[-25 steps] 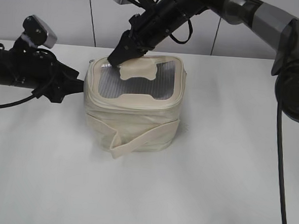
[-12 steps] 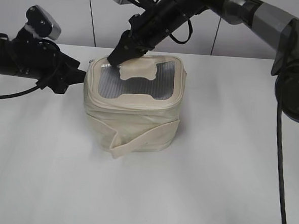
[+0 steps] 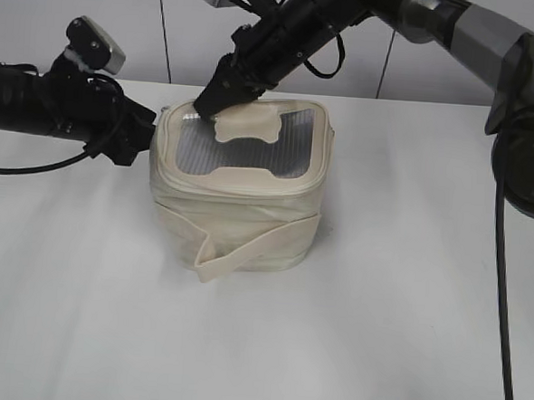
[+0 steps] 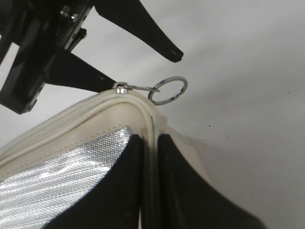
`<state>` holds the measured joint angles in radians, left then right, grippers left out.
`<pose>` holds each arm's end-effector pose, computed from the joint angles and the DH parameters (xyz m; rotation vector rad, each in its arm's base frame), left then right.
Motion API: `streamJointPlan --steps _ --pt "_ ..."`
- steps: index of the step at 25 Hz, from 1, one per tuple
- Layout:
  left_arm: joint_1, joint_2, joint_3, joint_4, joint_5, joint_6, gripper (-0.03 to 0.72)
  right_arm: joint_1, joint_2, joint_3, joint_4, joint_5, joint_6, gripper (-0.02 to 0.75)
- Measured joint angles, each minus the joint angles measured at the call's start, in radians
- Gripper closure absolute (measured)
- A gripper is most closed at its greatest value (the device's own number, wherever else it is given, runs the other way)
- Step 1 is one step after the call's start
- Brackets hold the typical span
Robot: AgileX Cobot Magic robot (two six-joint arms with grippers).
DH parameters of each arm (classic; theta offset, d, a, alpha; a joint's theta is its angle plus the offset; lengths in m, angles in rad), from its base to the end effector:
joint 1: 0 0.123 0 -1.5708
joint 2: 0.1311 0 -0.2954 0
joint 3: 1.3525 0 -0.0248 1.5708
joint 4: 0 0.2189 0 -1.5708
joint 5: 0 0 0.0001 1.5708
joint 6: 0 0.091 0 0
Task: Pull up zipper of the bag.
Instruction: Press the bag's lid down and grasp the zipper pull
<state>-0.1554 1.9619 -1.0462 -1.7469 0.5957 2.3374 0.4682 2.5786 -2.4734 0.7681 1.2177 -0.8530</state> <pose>0.3588 -0.1072 0.1851 1.0301 1.9197 -0.4408 0.4353 0.2867 0.2055 -1.3988 2.1113 0.9168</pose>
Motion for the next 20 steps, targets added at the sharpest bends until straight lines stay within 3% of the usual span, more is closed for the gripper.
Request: streamJointPlan --steps 10,12,15,17,20 --pt "0.000 0.010 -0.022 0.013 0.019 0.000 0.328 0.000 0.000 0.000 0.000 0.000 0.002 0.663" --pt "0.000 0.010 -0.022 0.014 0.028 0.000 0.404 0.000 0.000 0.000 0.000 0.000 0.002 0.663" --pt "-0.005 0.010 -0.023 0.013 0.070 0.000 0.622 0.000 0.000 0.000 -0.001 0.000 0.002 0.663" --pt "-0.007 0.010 -0.023 0.016 0.075 -0.007 0.673 0.000 0.000 0.000 -0.003 0.000 0.006 0.663" --pt "-0.008 0.010 -0.023 0.036 0.070 -0.087 0.681 0.000 0.000 -0.002 -0.014 0.000 0.019 0.663"
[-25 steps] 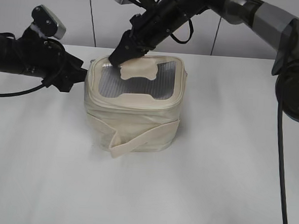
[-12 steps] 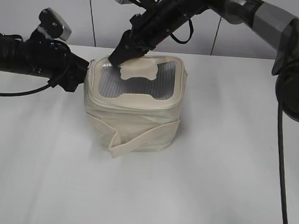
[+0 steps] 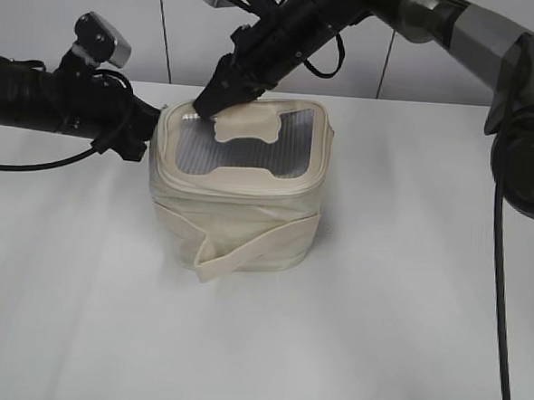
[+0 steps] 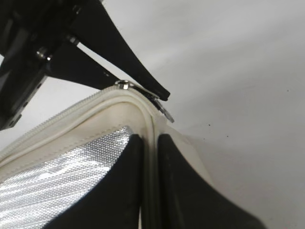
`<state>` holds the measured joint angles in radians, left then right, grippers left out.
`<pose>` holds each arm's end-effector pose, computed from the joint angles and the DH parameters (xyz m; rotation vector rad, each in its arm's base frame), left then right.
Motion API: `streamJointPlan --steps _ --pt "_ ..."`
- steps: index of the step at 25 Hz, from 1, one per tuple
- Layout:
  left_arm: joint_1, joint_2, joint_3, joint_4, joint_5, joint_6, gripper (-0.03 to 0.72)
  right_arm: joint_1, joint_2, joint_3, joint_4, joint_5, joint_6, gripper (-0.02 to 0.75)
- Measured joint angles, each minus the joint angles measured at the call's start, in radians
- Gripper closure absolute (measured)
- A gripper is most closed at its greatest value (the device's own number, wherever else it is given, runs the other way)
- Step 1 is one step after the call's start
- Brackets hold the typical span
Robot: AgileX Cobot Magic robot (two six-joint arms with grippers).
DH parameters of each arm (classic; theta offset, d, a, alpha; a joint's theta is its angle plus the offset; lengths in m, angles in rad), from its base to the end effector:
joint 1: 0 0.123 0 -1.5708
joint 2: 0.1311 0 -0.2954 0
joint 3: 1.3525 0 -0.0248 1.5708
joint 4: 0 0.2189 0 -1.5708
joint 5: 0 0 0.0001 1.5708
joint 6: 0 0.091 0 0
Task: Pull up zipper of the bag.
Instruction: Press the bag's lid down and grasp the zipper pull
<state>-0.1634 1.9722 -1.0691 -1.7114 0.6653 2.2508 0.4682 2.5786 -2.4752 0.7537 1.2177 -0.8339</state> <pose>0.3588 -0.1156 0.1884 1.0146 1.9076 -0.5519 0.4358 0.2859 0.2051 -1.3885 2.1310 0.9058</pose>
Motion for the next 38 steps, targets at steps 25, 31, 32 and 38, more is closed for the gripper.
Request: streamJointPlan --steps 25,31,32,38 --pt "-0.024 -0.259 0.206 0.092 -0.292 -0.258 0.687 0.016 0.007 -0.003 0.040 -0.004 0.058 0.683" --pt "-0.045 -0.117 0.065 0.102 -0.319 -0.259 0.687 0.005 0.009 -0.003 0.036 -0.040 0.060 0.684" --pt "-0.047 -0.090 0.043 0.102 -0.316 -0.259 0.687 0.005 0.010 -0.003 0.036 -0.042 0.060 0.684" --pt "-0.060 -0.006 -0.037 0.086 -0.329 -0.275 0.693 -0.001 0.010 -0.003 0.029 -0.047 0.035 0.684"
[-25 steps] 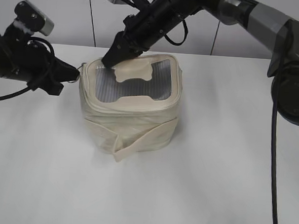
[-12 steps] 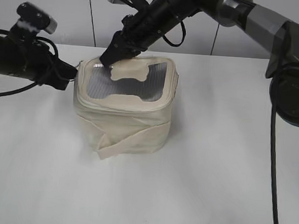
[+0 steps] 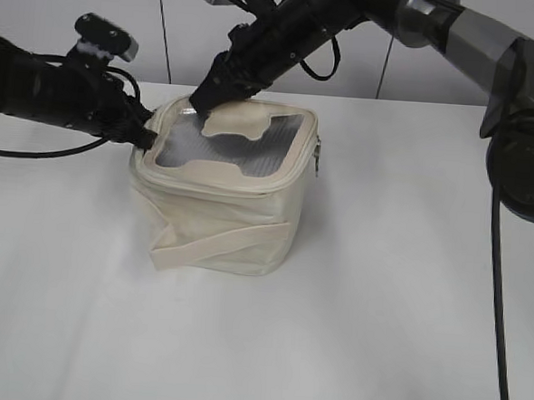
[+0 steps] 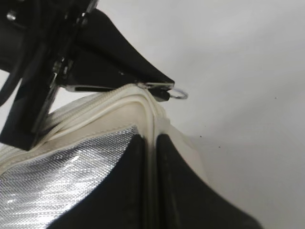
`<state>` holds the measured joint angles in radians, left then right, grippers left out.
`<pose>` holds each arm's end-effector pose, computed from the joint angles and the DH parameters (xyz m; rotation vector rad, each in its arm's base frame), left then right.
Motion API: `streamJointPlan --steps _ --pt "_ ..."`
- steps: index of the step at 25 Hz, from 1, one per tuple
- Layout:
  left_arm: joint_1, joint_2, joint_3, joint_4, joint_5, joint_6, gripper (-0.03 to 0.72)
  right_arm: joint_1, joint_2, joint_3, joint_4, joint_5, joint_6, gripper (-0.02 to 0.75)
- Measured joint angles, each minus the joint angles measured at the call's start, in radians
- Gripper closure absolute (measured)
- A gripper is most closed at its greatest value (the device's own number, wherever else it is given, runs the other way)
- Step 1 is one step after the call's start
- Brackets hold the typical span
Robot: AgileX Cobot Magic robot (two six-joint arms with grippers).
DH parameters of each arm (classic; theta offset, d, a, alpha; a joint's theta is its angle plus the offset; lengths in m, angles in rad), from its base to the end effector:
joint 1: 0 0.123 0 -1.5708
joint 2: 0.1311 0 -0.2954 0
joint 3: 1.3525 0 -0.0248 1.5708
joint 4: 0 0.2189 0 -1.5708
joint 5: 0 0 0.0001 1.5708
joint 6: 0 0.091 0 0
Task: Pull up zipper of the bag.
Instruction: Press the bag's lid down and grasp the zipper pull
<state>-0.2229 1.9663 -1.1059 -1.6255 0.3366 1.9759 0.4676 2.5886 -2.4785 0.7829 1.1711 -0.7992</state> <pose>0.3689 -0.1145 0.1845 0.8048 2.1492 -0.3260 0.4401 0.2885 0.2035 -1.2996 2.1412 0.9325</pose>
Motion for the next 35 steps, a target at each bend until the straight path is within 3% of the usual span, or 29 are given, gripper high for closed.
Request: streamJointPlan --steps 3,9,19,26,35 --pt "-0.010 -0.008 -0.004 -0.045 -0.086 -0.004 0.697 0.000 0.000 0.000 -0.008 -0.012 -0.002 0.684" --pt "-0.001 -0.112 0.057 -0.003 -0.106 0.000 0.697 -0.001 0.000 0.000 -0.018 -0.008 0.018 0.686" --pt "0.006 -0.301 0.315 -0.013 0.015 -0.005 0.697 -0.008 -0.001 0.000 0.000 0.042 0.054 0.686" --pt "-0.005 -0.479 0.378 -0.001 -0.010 -0.114 0.697 -0.005 -0.001 0.001 0.032 0.048 0.067 0.686" --pt "-0.005 -0.549 0.450 0.199 0.017 -0.402 0.697 -0.001 -0.001 0.005 0.048 0.049 0.096 0.687"
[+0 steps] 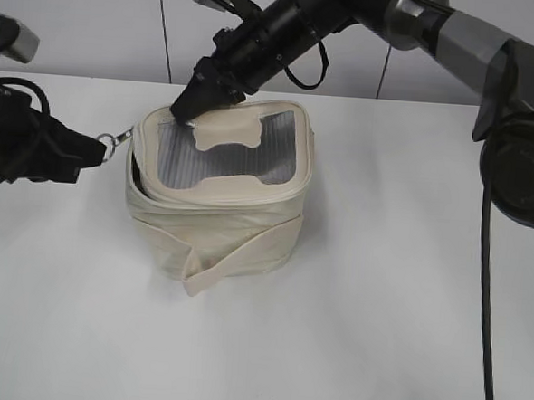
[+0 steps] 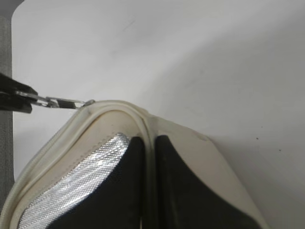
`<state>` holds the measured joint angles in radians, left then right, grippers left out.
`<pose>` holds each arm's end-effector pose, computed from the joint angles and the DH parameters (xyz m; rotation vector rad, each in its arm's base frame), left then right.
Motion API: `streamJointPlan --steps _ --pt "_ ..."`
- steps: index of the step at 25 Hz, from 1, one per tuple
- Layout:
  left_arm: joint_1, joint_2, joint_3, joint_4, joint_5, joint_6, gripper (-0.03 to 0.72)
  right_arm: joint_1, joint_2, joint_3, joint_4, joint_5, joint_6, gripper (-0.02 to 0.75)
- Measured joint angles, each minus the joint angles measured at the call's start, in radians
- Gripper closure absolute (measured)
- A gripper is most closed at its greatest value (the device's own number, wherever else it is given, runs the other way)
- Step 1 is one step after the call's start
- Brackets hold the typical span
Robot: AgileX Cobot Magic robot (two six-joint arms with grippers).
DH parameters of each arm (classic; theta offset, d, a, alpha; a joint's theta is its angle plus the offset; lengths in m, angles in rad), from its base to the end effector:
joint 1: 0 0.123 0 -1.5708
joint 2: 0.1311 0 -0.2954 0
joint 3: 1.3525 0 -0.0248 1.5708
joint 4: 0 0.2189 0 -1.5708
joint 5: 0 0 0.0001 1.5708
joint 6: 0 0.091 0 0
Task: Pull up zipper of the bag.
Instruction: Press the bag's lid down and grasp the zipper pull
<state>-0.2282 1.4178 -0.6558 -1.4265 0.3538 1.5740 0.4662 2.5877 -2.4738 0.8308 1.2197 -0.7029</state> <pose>0.2303 -0.0856 0.2441 0.6127 2.1998 -0.4386 0.4348 0.2895 0.2047 -1.2204 2.2296 1.0552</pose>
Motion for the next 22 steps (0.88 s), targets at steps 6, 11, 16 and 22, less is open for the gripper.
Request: streamJointPlan --steps 6,11,16,22 --pt "0.003 -0.002 0.017 0.108 0.118 -0.134 0.697 -0.005 0.000 0.000 -0.010 -0.001 0.050 0.687" --pt "0.004 -0.006 0.020 0.162 0.260 -0.179 0.697 -0.010 0.000 0.000 -0.018 -0.005 0.083 0.687" --pt "-0.069 -0.010 0.020 0.258 0.297 -0.247 0.697 -0.010 0.000 0.000 -0.020 -0.005 0.094 0.687" --pt "-0.247 -0.010 0.020 0.266 0.202 -0.266 0.692 -0.010 0.000 0.000 -0.020 -0.003 0.104 0.687"
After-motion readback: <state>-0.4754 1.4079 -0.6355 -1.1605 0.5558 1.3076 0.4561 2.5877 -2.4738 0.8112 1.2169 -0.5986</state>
